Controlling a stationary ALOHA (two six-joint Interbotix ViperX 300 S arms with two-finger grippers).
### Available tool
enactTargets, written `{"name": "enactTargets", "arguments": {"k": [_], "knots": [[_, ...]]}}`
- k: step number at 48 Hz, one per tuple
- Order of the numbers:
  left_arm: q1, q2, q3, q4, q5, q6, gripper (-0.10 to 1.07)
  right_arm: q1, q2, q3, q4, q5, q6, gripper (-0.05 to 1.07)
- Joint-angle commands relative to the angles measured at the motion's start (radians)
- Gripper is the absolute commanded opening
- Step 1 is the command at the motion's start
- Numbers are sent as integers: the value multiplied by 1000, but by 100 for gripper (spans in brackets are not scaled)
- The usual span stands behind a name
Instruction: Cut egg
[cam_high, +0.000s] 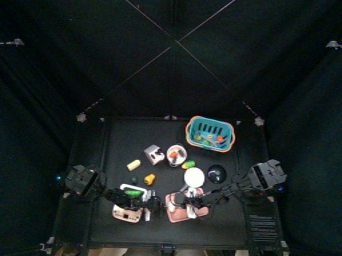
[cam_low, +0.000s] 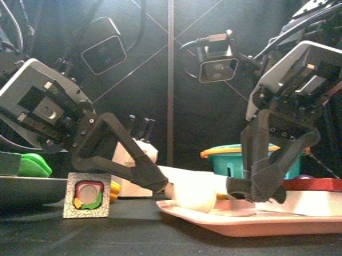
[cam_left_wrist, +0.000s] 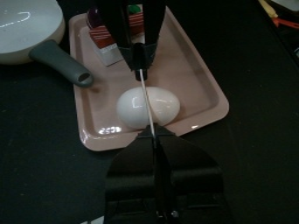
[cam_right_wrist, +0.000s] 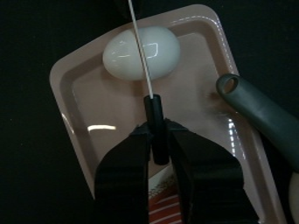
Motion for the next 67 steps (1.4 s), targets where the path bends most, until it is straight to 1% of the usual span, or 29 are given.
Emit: {"name": "enactTargets", "arguments": {"k": [1, 19, 38, 57, 67], "knots": [[-5, 5, 12, 2, 41, -6, 30, -6, -11, -20, 2, 0, 2, 46], [-5, 9, 11, -2, 75, -6, 30, -5, -11, -21, 6, 0, 2, 46], [2, 15, 14, -11, 167, -8, 30, -6, 2, -25, 18, 0, 2, 46], [2, 17, 15, -21, 184, -8, 30, -6, 12, -29, 35, 0, -2, 46], [2, 17, 14, -29, 230, -8, 30, -6, 15, -40, 41, 0, -2, 46]]}}
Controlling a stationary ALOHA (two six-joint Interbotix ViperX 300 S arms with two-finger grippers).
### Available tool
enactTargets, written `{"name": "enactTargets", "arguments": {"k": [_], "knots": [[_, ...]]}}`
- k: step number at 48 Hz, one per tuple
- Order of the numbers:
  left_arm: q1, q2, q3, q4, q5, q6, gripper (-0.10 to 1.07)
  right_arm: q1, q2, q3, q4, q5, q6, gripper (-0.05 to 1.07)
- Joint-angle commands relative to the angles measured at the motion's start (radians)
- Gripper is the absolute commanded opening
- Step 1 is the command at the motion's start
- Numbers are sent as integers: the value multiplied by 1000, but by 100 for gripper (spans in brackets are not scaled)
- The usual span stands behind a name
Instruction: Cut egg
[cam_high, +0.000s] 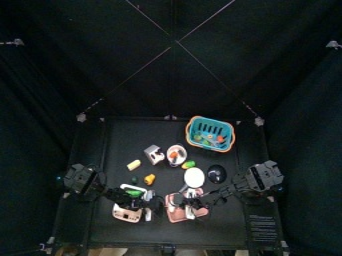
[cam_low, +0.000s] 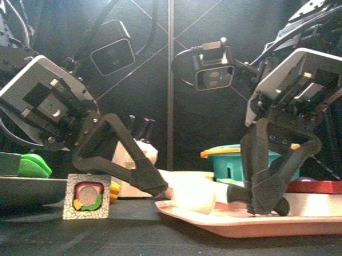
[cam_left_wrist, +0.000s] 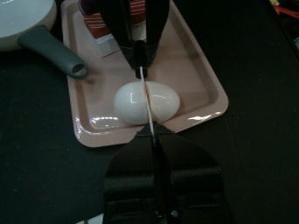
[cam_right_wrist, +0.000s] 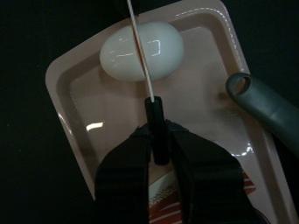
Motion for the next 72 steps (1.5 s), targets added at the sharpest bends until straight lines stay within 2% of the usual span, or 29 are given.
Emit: {"name": "enactTargets", "arguments": {"k": [1, 9, 31, 39, 44, 72], "knots": [[-12, 20, 26, -8, 80, -8, 30, -8, -9, -23, 6, -3, 3, 46], [-12, 17, 26, -14, 121, -8, 30, -8, 3, -32, 20, -3, 3, 46], [-12, 20, 28, -25, 150, -8, 30, -14, 12, -40, 40, 9, 5, 46], [-9, 3, 23, -29, 212, -8, 30, -14, 6, -71, 97, 106, 0, 46], [-6, -11, 20, -29, 245, -8, 30, -14, 5, -91, 97, 143, -3, 46], [-2, -2, 20, -29, 288, -8, 30, -12, 21, -100, 109, 143, -2, 46]]}}
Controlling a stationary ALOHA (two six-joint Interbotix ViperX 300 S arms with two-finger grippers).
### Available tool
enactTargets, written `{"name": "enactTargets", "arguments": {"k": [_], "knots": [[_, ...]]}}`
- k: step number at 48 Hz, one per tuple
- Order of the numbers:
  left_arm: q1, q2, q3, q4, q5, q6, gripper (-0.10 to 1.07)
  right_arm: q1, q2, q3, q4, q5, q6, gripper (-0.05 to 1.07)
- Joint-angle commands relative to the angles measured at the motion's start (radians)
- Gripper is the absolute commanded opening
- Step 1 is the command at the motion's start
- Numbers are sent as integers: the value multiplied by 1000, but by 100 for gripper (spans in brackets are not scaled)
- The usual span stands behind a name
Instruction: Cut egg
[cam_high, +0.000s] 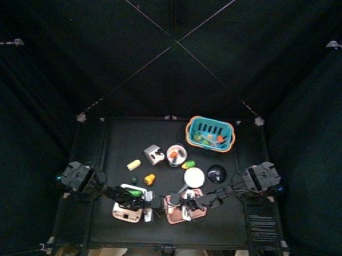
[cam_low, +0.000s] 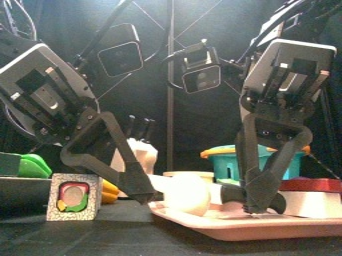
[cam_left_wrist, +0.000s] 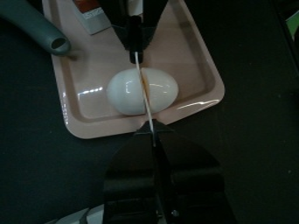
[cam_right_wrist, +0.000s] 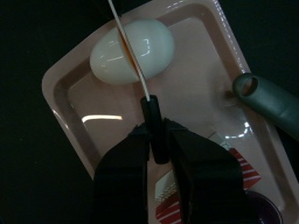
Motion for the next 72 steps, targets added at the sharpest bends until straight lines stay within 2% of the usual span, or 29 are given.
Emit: {"name": "enactTargets", "arguments": {"k": [1, 20, 38, 51, 72], "knots": [[-15, 35, 34, -8, 97, -8, 30, -12, -14, -9, 5, 8, 5, 46], [0, 32, 32, -6, 190, -6, 30, -14, -8, -12, 11, 11, 6, 46], [8, 35, 34, -6, 207, -6, 29, -15, -8, -18, 29, 43, 5, 45], [26, 25, 32, -2, 308, -5, 29, -17, -5, -25, 34, 43, 5, 46], [37, -37, 37, 83, 233, -3, 30, -18, -5, -28, 32, 46, 5, 45]]}}
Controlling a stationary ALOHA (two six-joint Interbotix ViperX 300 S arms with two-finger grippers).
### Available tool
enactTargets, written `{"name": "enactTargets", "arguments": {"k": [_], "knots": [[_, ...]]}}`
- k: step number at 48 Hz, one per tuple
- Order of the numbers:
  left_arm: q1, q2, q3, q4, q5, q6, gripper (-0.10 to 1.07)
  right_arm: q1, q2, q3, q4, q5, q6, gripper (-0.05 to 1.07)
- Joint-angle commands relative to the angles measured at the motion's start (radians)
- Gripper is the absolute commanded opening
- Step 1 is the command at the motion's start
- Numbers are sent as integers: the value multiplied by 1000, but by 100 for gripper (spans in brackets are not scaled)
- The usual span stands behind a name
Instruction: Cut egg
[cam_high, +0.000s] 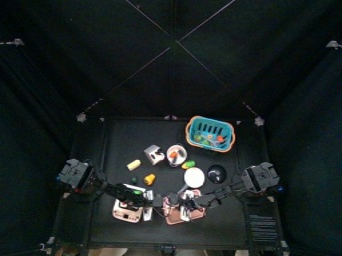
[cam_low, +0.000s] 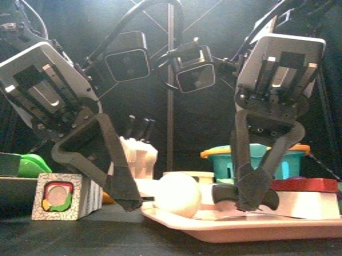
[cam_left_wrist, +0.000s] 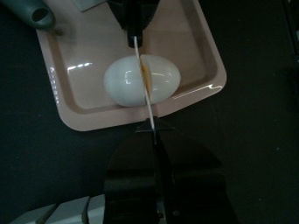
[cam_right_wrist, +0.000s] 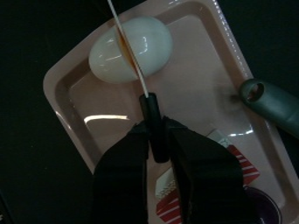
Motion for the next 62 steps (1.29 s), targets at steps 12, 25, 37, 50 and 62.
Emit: {"name": "enactTargets", "arguments": {"k": [12, 25, 37, 50, 62], "knots": [[-17, 5, 55, 91, -146, -5, 34, -17, -15, 3, -3, 20, 5, 45], [-17, 0, 57, 95, -193, -5, 58, -17, -15, 3, -6, 21, 3, 45], [-15, -40, 57, 95, -198, -5, 64, -17, -20, 3, -6, 21, 3, 45], [-8, -77, 71, 89, -213, -6, 64, -11, -28, -9, -20, 26, 3, 45], [3, -170, 127, 80, -256, -6, 64, -5, -60, -21, -28, 60, 3, 45]]}}
